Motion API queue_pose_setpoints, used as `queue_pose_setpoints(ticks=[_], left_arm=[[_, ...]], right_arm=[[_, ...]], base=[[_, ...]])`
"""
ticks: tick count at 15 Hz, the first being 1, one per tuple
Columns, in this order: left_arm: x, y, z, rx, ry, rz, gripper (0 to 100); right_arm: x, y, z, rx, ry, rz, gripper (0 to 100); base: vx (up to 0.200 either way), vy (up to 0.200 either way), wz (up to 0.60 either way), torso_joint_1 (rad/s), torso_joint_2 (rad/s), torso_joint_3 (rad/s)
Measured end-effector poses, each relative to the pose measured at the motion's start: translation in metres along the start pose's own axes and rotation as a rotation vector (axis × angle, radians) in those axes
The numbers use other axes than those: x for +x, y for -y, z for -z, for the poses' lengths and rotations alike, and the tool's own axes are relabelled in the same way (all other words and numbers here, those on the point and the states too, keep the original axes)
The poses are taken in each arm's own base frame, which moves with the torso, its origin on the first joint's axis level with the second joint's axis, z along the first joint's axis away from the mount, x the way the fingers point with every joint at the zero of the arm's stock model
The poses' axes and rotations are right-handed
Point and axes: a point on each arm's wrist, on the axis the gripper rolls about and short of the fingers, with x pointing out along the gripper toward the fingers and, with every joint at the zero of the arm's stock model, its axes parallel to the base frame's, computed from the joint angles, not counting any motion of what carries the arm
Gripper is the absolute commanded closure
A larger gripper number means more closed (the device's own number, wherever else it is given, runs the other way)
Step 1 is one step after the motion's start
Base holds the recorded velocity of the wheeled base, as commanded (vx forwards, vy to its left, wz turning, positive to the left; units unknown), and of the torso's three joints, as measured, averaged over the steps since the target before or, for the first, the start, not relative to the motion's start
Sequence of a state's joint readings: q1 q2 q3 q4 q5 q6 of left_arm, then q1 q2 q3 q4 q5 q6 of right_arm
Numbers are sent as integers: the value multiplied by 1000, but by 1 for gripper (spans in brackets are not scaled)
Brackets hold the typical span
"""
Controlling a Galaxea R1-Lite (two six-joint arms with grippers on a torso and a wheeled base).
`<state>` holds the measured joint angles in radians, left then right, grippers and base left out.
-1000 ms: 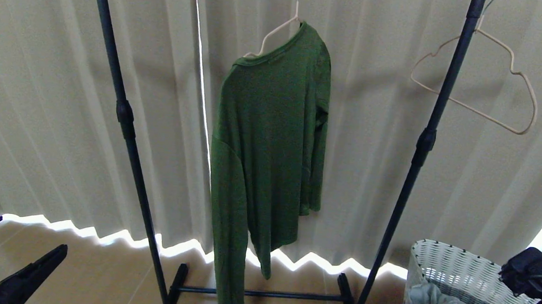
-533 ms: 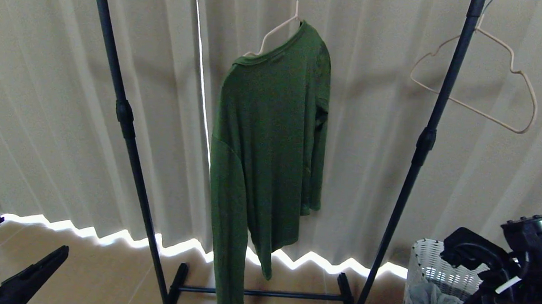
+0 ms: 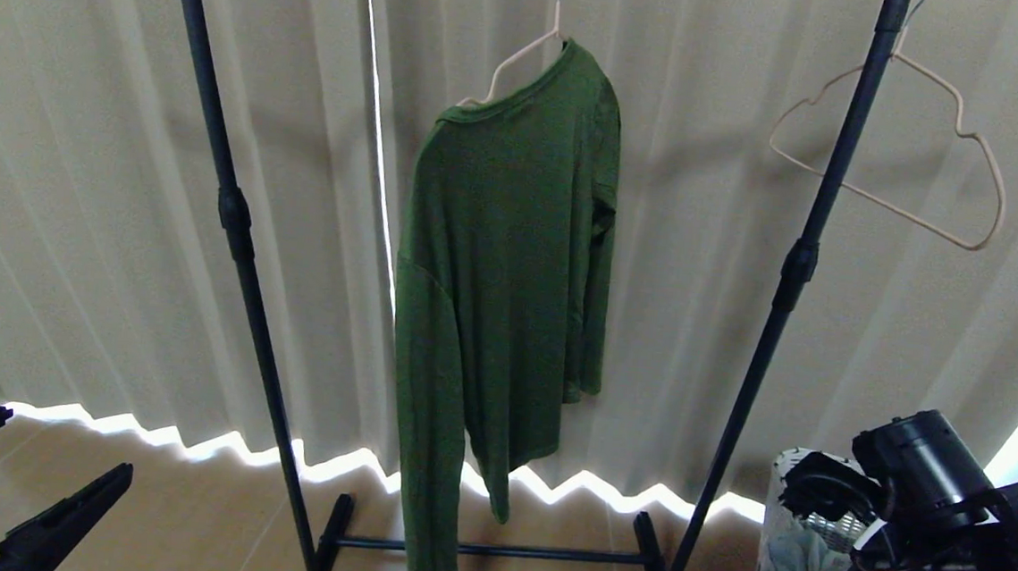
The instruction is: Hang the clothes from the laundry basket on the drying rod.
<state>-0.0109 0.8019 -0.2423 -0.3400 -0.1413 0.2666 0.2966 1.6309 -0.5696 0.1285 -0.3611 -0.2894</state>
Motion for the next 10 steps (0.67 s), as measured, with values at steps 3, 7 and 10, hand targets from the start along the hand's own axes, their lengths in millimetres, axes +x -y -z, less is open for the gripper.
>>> queue_pose_setpoints(ticks=[3, 7, 10], left_arm=[[0, 0, 0, 0, 0, 0, 0], [0, 0, -1, 1, 4, -3, 0], [0, 0, -1, 0, 5, -3, 0]], right_arm=[[12, 1, -3, 4, -48, 9, 0], [33, 6, -11, 49, -41, 38, 100], [39, 5, -9, 44, -68, 37, 100]], base=[[0, 0, 0, 0, 0, 0], [0, 0, 0, 0, 0, 0], [0, 0, 0, 0, 0, 0]])
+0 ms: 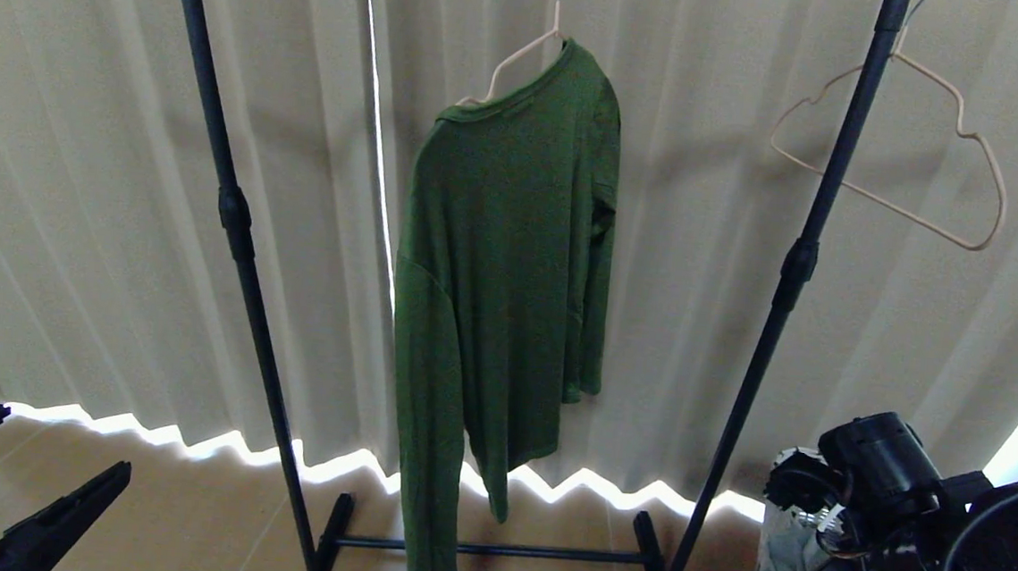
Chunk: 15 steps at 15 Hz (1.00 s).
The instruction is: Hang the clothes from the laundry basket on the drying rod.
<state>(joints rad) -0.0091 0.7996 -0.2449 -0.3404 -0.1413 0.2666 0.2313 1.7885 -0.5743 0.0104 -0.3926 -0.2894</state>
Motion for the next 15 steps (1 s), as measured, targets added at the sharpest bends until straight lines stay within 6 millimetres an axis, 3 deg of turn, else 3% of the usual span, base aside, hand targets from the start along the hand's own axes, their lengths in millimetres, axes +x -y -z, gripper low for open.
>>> queue_pose_setpoints(ticks=[9, 15], left_arm=[[0, 0, 1, 0, -2, 1, 0], [0, 0, 1, 3, -1, 2, 0]], right_arm=[[-8, 6, -1, 22, 31, 22, 100], [-60, 9, -6, 38, 265, 41, 100]], base=[[0, 0, 0, 0, 0, 0], [0, 0, 0, 0, 0, 0]])
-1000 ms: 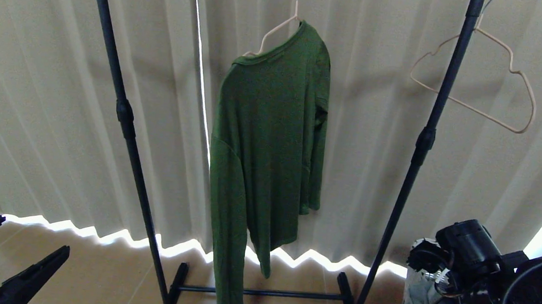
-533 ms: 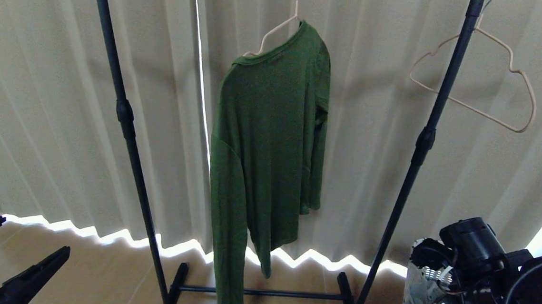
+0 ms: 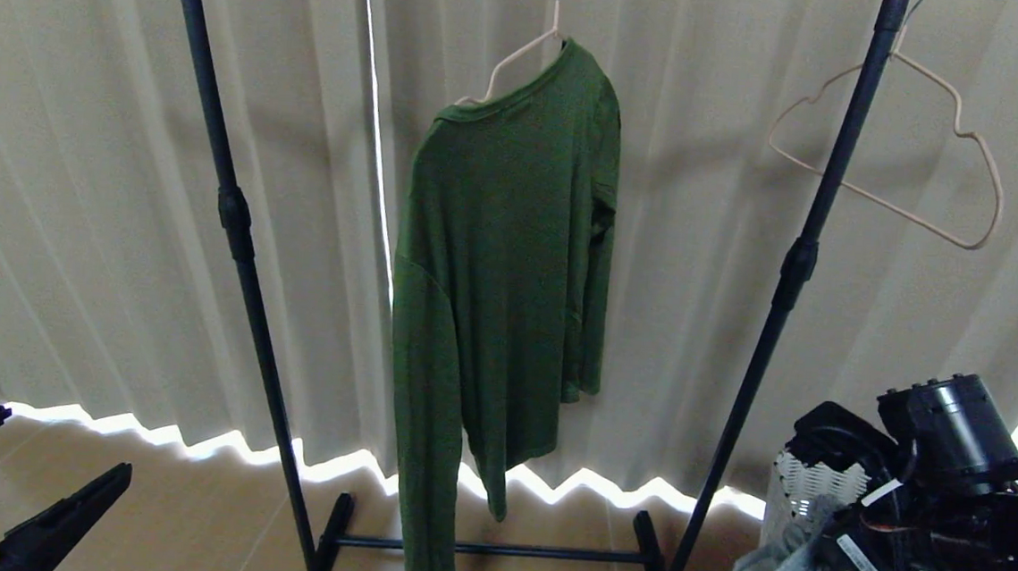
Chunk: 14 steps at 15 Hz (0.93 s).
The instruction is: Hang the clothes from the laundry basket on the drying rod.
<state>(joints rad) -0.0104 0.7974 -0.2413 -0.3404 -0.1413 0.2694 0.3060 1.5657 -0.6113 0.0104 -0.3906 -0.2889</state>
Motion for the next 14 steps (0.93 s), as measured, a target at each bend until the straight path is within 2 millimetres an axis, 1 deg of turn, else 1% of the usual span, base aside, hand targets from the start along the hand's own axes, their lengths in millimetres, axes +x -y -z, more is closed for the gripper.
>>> queue_pose_setpoints(ticks=[2, 3, 5, 9, 14], left_arm=[[-1, 0, 1, 0, 3, -2, 0], [-2, 0, 1, 1, 5, -3, 0], [-3, 1, 1, 2, 10, -4, 0], [-4, 2, 2, 5, 13, 6, 0], [-10, 14, 7, 35, 56, 141, 0]], right_arm=[[-25, 2, -15, 7, 140, -24, 100], [-34, 3, -20, 12, 191, -41, 100], [-46, 7, -24, 27, 245, -37, 100], [-55, 12, -28, 40, 295, -41, 100], [-62, 16, -40, 46, 356, -87, 100]], base=[[0, 0, 0, 0, 0, 0], [-200, 0, 0, -2, 2, 2], [-200, 0, 0, 5, 0, 2], [-200, 0, 0, 6, 2, 2], [0, 0, 0, 0, 0, 0]])
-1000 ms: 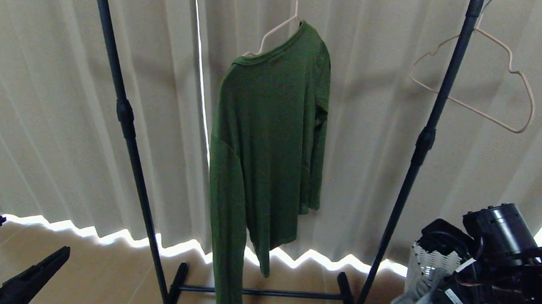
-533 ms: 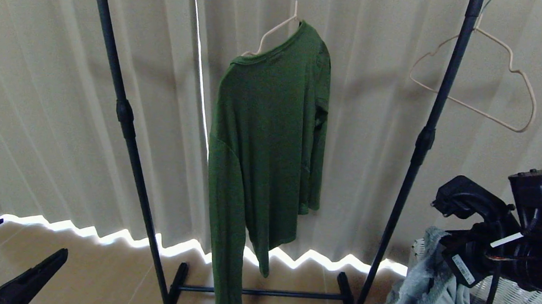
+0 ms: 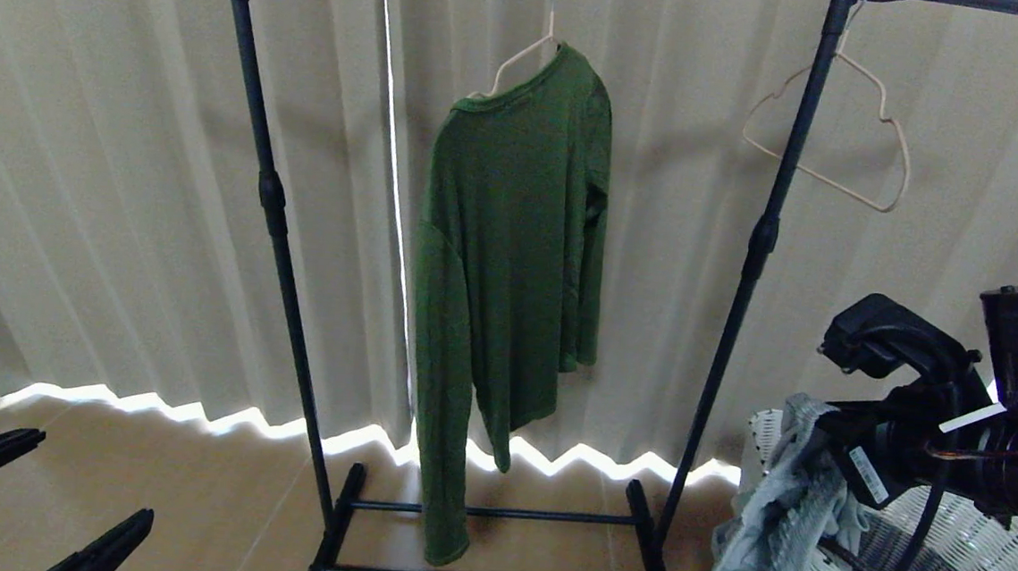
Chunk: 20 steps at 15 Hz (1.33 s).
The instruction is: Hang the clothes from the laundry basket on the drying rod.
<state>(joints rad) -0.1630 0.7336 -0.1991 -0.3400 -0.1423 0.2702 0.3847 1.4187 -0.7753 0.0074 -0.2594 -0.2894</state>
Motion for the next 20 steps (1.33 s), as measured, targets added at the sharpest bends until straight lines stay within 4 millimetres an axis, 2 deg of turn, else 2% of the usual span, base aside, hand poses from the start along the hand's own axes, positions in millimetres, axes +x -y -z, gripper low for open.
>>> queue_pose_setpoints(ticks=[3, 6, 9, 13, 16, 17, 20], left_arm=[[-2, 6, -4, 21, 41, 97, 0], [7, 5, -28, 33, 82, 152, 0], [31, 4, -51, 33, 65, 189, 0], [68, 9, -77, 39, 34, 251, 0], [96, 31, -86, 58, -8, 360, 0], [106, 44, -87, 57, -29, 417, 0], [131, 91, -88, -20, -121, 571, 0]], right_arm=[[0, 2, -7, 5, 28, -21, 100], [-6, 2, -22, 9, 96, -60, 100], [-11, -4, -39, 39, 234, -114, 100], [-15, -23, -64, 133, 365, -200, 100], [-23, -38, -88, 225, 475, -271, 100], [-27, -42, -95, 255, 517, -304, 100], [-28, -49, -97, 244, 536, -394, 100]], base=[[0, 0, 0, 0, 0, 0], [0, 0, 0, 0, 0, 0], [0, 0, 0, 0, 0, 0], [0, 0, 0, 0, 0, 0], [0, 0, 0, 0, 0, 0], [0, 0, 0, 0, 0, 0], [0, 0, 0, 0, 0, 0]])
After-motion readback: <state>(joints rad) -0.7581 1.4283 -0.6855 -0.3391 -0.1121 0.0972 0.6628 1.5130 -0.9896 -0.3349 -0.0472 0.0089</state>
